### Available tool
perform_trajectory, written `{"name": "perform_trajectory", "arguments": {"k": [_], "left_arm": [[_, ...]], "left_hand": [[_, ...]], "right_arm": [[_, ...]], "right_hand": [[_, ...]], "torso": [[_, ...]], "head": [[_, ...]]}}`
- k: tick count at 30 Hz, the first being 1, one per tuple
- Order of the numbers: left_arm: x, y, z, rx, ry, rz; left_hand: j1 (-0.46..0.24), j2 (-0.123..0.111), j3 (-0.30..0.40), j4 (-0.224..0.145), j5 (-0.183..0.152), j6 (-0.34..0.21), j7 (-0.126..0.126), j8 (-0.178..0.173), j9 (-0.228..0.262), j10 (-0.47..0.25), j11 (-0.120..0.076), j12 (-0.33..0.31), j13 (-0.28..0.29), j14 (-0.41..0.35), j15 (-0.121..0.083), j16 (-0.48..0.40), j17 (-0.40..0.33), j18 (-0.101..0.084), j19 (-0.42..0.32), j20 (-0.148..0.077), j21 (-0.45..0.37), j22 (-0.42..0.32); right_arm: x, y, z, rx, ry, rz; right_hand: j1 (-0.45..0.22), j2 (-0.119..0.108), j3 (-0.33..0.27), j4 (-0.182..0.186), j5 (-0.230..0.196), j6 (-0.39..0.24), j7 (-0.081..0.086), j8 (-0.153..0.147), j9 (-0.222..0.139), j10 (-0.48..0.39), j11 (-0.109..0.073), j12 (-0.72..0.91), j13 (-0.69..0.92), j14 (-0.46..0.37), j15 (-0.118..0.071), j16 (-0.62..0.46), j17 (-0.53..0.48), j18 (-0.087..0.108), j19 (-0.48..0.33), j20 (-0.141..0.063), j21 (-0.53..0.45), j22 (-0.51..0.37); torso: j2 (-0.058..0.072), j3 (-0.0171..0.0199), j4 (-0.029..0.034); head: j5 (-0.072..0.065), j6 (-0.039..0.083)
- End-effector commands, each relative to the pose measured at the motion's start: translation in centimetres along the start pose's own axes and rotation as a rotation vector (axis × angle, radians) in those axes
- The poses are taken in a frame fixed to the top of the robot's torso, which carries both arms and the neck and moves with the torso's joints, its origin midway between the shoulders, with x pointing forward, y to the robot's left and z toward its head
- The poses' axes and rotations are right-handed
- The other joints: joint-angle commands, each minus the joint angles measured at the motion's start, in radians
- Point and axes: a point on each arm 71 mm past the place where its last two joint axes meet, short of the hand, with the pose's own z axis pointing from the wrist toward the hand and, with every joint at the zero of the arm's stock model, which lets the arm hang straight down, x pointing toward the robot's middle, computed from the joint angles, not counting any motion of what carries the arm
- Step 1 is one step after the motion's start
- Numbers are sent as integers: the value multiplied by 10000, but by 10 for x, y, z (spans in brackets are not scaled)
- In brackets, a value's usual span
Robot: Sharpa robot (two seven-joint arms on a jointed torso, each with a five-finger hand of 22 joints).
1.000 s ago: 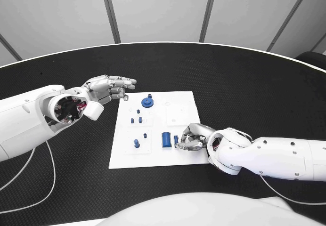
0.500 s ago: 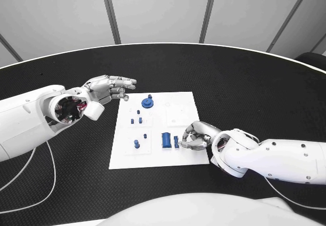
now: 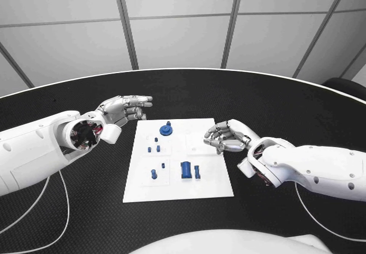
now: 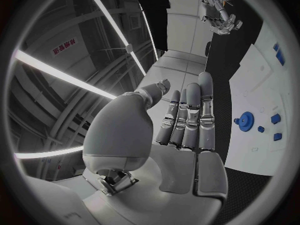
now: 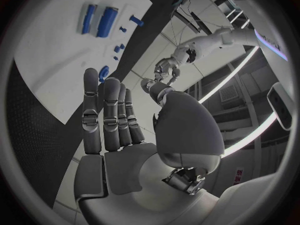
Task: Assemble the parts on the task board
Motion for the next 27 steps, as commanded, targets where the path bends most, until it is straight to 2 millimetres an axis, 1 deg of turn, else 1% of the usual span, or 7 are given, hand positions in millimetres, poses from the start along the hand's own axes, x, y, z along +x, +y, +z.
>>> {"name": "perform_trajectory", "arguments": {"k": [1,16,17,23,24,25,27], "left_arm": [[-7,1,2,447,-388,-630],[-19,8,25,1609,-1758,-1394],[-20,7,22,1593,-1568,-1428],[-17,11,20,1611,-1800,-1272],[-16,12,20,1620,-1879,-1217],[-15,13,19,1630,-1967,-1154],[-12,17,17,1662,-2183,-994]], "left_hand": [[-34,-65,-87,103,-30,3,53,-60,29,-22,16,-167,-26,-250,40,-377,-149,59,-210,25,-286,-165],[234,-151,-788,526,-23,-381,-239,-625,-42,1477,814,-5341,-55,-2192,1280,-8461,-1446,-271,-2660,1411,-6753,-4275],[-3745,1471,-5728,1,-572,-8951,-1838,-2402,-1710,-7680,-1338,-7224,-677,-9366,-613,-12624,-2112,-1781,-10132,-1500,-8311,-5574],[-5338,1471,-5728,1,-572,-8951,-1838,-2402,-1710,-7680,-1338,-7224,-677,-9366,-613,-12624,-2112,-1781,-10132,-1500,-8311,-5574],[-5628,1471,-5728,1,-572,-8951,-1838,-2402,-1710,-7680,-1338,-7224,-677,-9366,-613,-12624,-2112,-1781,-10132,-1500,-8311,-5574],[-12837,1471,-5728,1,-572,-8951,-1838,-2402,-1710,-7680,-1338,-7224,-677,-9366,-613,-12624,-2112,-1781,-10132,-1500,-8311,-5574],[-12837,1471,-5728,1,-572,-8951,-1838,-2402,-1710,-7680,-1338,-7224,-677,-9366,-613,-12624,-2112,-1781,-10132,-1500,-8311,-5574]], "right_arm": [[-30,3,17,105,-824,1483],[-87,8,67,-962,-2022,2466],[-84,9,64,-942,-1871,2440],[-73,12,64,-925,-2067,2772],[-69,13,63,-914,-2133,2886],[-64,15,63,-898,-2207,3010],[-53,18,62,-842,-2389,3322]], "right_hand": [[298,-61,249,45,-270,14,38,-287,-364,92,143,-1336,-2031,-356,223,-1487,-749,140,-189,208,-1117,-1446],[756,163,172,150,-736,319,331,-1661,-1474,-1,891,-4024,-7063,-2312,1310,-5955,-3916,130,-2540,1355,-1542,-6880],[-2955,1975,-5064,-832,-2842,-8281,-1495,-3850,-5482,-3156,-719,-4858,-8943,-11961,-19,-7333,-8096,-1711,-12351,-1060,-2167,-9848],[-4320,1975,-5064,-832,-2842,-8281,-1495,-3850,-5482,-10451,-719,-4858,-8943,-11961,-19,-7333,-8096,-1711,-12351,-1060,-2167,-9848],[-11462,1975,-5064,-832,-2842,-8281,-1495,-3850,-5482,-10451,-719,-4858,-8943,-11961,-19,-7333,-8096,-1711,-12351,-1060,-2167,-9848],[-11462,1975,-5064,-832,-2842,-8281,-1495,-3850,-5482,-10451,-719,-4858,-8943,-11961,-19,-7333,-8096,-1711,-12351,-1060,-2167,-9848],[-11462,1975,-5064,-832,-2842,-8281,-1495,-3850,-5482,-10451,-719,-4858,-8943,-11961,-19,-7333,-8096,-1711,-12351,-1060,-2167,-9848]], "torso": [[-319,-88,-72],[-688,-161,38],[-614,-150,-17],[-437,-51,-41],[-377,-17,-49],[-310,21,-58],[-163,103,-78]], "head": [[161,418],[465,1368],[421,1222],[618,1433],[686,1505],[761,1585],[926,1760]]}}
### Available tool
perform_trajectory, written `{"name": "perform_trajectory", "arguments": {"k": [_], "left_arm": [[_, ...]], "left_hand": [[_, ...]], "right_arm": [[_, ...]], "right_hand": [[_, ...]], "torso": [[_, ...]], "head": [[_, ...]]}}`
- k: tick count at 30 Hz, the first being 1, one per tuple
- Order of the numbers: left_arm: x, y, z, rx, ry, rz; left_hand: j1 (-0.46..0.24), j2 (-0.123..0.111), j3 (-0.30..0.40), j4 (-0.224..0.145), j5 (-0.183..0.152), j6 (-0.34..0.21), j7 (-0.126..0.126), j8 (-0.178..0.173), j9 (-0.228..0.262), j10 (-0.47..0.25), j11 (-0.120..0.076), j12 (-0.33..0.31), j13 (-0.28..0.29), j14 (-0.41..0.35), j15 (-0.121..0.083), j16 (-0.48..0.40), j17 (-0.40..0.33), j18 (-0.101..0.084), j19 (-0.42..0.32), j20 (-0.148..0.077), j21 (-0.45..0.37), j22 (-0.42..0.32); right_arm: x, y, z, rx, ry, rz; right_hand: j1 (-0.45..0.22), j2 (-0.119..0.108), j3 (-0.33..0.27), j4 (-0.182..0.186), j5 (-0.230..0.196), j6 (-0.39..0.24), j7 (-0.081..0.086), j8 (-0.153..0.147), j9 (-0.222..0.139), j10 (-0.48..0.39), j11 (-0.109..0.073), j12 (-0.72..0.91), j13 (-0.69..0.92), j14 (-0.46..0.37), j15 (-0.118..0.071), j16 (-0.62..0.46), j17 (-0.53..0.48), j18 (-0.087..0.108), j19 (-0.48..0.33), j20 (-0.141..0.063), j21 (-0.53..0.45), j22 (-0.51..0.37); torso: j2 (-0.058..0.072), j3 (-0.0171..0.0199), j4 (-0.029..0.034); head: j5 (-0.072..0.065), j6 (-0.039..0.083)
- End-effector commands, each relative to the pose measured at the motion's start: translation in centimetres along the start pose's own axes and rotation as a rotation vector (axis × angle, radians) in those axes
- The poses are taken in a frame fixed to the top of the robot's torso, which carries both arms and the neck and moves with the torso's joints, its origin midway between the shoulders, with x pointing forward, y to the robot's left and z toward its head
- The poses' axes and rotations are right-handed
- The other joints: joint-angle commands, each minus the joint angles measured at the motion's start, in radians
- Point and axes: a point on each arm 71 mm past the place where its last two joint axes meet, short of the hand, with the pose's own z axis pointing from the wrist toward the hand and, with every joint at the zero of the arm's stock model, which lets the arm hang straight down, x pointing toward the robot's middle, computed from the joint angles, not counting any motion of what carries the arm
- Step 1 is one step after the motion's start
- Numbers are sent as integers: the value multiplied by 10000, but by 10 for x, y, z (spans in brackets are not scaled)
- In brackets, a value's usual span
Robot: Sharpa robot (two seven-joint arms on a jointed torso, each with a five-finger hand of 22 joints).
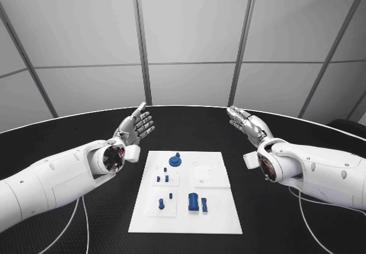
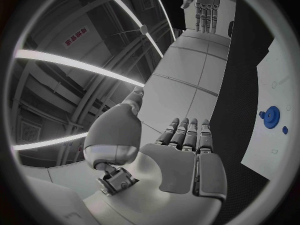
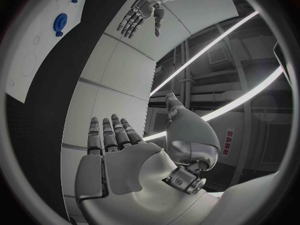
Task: Assemble the parts on the task board
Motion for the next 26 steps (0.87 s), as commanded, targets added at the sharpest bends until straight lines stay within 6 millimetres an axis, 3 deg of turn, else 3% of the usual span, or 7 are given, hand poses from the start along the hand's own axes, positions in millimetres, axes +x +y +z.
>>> {"name": "perform_trajectory", "arguments": {"k": [1,3,6,13,26], "left_arm": [[3,5,-4,85,-350,280],[6,8,-8,177,-590,504],[12,15,-17,409,-1074,990],[27,24,-39,1140,-2087,2149],[45,27,-65,2156,-3028,3353]], "left_hand": [[-8011,365,-1132,-121,-154,-1980,-370,-405,-384,-2106,-507,-403,-148,-1649,-447,-927,-157,-460,-1729,-679,-342,-283],[-8011,365,-1132,-121,-154,-1980,-370,-405,-384,-2106,-507,-403,-148,-1649,-447,-927,-157,-460,-1729,-679,-342,-283],[-8011,365,-1132,-121,-154,-1980,-370,-405,-384,-2106,-507,-403,-148,-1649,-447,-927,-157,-460,-1729,-679,-342,-283],[-8011,365,-1132,-121,-154,-1980,-370,-405,-384,-2106,-507,-403,-148,-1649,-447,-927,-157,-460,-1729,-679,-342,-283],[-8011,365,-1132,-121,-154,-1980,-370,-405,-384,-2106,-507,-403,-148,-1649,-447,-927,-157,-460,-1729,-679,-342,-283]], "right_arm": [[17,-1,-6,132,-356,446],[30,0,-10,247,-610,802],[51,1,-19,498,-1013,1349],[74,3,-29,876,-1455,1929],[75,3,-30,904,-1482,1963]], "right_hand": [[-6564,414,-1245,-233,-501,-2056,-439,-521,-953,-3530,-383,-200,-438,-2305,-323,-339,-990,-539,-2343,-576,-192,-696],[-6564,414,-1245,-233,-501,-2056,-439,-521,-953,-3530,-383,-200,-438,-2305,-323,-339,-990,-539,-2343,-576,-192,-696],[-6564,414,-1245,-233,-501,-2056,-439,-521,-953,-3530,-383,-200,-438,-2305,-323,-339,-990,-539,-2343,-576,-192,-696],[-6564,414,-1245,-233,-501,-2056,-439,-521,-953,-3530,-383,-200,-438,-2305,-323,-339,-990,-539,-2343,-576,-192,-696],[-6564,414,-1245,-233,-501,-2056,-439,-521,-953,-3530,-383,-200,-438,-2305,-323,-339,-990,-539,-2343,-576,-192,-696]], "torso": [[352,198,-49],[444,249,-62],[523,294,-72],[528,296,-73],[528,296,-73]], "head": [[322,353],[424,462],[513,557],[518,562],[518,562]]}}
